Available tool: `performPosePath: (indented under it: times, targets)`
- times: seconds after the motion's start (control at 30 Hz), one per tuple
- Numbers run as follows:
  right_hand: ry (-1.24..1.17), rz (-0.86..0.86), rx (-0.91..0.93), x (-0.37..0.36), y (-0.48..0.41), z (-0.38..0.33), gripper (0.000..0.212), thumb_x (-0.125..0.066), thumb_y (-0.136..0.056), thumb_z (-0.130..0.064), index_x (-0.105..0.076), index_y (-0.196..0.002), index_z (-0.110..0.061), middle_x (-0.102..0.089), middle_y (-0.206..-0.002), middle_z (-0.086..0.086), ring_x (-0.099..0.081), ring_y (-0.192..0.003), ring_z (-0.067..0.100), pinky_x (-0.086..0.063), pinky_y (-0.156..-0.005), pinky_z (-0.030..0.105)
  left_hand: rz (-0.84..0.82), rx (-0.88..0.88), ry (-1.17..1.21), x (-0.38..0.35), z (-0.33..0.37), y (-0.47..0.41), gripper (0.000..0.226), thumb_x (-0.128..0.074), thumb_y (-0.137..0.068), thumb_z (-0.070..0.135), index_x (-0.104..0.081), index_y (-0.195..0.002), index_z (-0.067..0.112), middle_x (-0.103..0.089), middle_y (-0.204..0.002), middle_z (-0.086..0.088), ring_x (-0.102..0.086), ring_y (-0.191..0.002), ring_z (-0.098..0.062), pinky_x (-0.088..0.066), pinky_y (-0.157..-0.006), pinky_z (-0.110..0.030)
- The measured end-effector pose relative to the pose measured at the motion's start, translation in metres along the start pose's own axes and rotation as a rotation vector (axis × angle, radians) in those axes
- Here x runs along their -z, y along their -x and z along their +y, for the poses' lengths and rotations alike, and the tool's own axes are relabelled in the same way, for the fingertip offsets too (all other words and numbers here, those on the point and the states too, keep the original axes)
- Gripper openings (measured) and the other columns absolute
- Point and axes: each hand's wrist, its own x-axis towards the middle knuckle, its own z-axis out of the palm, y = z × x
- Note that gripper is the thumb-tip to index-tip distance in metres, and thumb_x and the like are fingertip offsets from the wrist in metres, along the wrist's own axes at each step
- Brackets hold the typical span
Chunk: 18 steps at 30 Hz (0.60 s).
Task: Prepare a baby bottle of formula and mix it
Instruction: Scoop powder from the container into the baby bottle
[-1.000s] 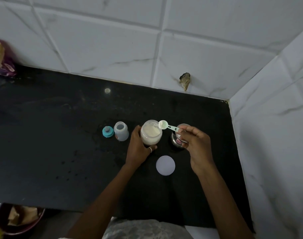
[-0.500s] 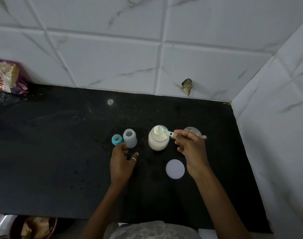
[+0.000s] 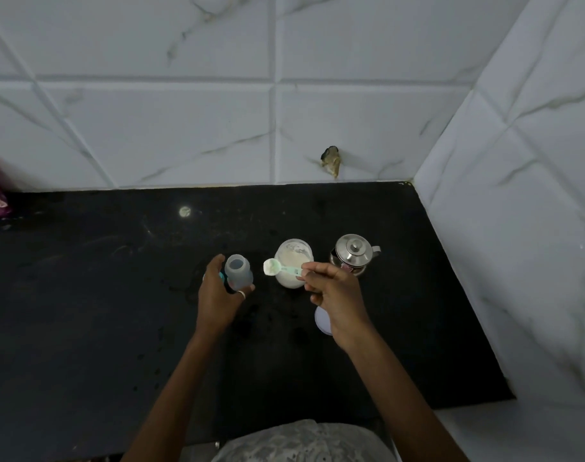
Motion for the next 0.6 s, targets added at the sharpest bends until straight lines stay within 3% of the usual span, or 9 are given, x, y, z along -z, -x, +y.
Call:
performPosePath:
  times: [0.1, 0.17, 0.23, 0.37, 0.5, 0.6]
  targets:
    - [-0.026, 0.024, 0.001, 0.003, 0.004, 0.0, 0.015, -0.072, -0.088, -0.004, -0.076, -0.102, -0.008, -0.074, -0.092, 0.008, -0.062, -0.078, 0.011, -0.047, -0.066, 0.024, -0.004, -0.02, 0.051, -0.004, 0.004, 0.0, 0.077, -0.087, -0.077, 0.009, -0.045, -0.142, 0.009, -0.058, -0.125, 0.011, -0.059, -0.113, -0.005, -0.042, -0.093, -0.009]
    - [-0.027, 0.038, 0.0, 0.004, 0.006, -0.001, 0.015, -0.071, -0.089, -0.004, -0.076, -0.103, -0.009, -0.075, -0.092, 0.01, -0.061, -0.077, 0.01, -0.047, -0.067, 0.025, 0.005, -0.029, 0.076, -0.006, 0.006, 0.0, 0.067, -0.086, -0.078, 0.005, -0.051, -0.134, 0.016, -0.056, -0.11, 0.018, -0.056, -0.096, 0.007, -0.043, -0.085, -0.008]
    - [-0.024, 0.051, 0.004, 0.005, 0.008, -0.001, 0.015, -0.071, -0.089, -0.004, -0.077, -0.101, -0.01, -0.076, -0.098, 0.016, -0.061, -0.077, 0.01, -0.046, -0.067, 0.025, 0.014, -0.029, 0.091, -0.007, 0.003, -0.001, 0.061, -0.084, -0.079, 0.003, -0.053, -0.13, 0.02, -0.06, -0.112, 0.012, -0.059, -0.098, 0.001, -0.049, -0.088, -0.019]
    - [-0.029, 0.047, 0.013, 0.005, 0.011, -0.002, 0.014, -0.071, -0.089, -0.003, -0.077, -0.099, -0.01, -0.074, -0.103, 0.024, -0.06, -0.076, 0.011, -0.046, -0.066, 0.025, 0.032, -0.004, 0.105, -0.009, -0.002, -0.003, 0.058, -0.079, -0.083, 0.002, -0.054, -0.133, 0.018, -0.062, -0.12, 0.007, -0.062, -0.109, -0.011, -0.044, -0.082, -0.011]
    - [-0.023, 0.04, 0.015, 0.006, 0.013, -0.006, 0.014, -0.072, -0.088, -0.003, -0.077, -0.098, -0.011, -0.075, -0.104, 0.021, -0.061, -0.08, 0.014, -0.047, -0.068, 0.026, 0.046, -0.003, 0.113, -0.009, -0.001, 0.0, 0.057, -0.075, -0.085, -0.002, -0.053, -0.135, 0.015, -0.062, -0.123, 0.004, -0.06, -0.113, -0.013, -0.046, -0.087, -0.019]
    - [-0.018, 0.036, 0.016, 0.008, 0.012, -0.009, 0.014, -0.072, -0.088, -0.003, -0.078, -0.099, -0.01, -0.076, -0.099, 0.017, -0.063, -0.078, 0.012, -0.048, -0.067, 0.025, 0.069, -0.019, 0.111, -0.005, 0.004, 0.006, 0.057, -0.075, -0.085, -0.003, -0.053, -0.135, 0.015, -0.061, -0.122, 0.006, -0.059, -0.112, -0.01, -0.042, -0.083, -0.01]
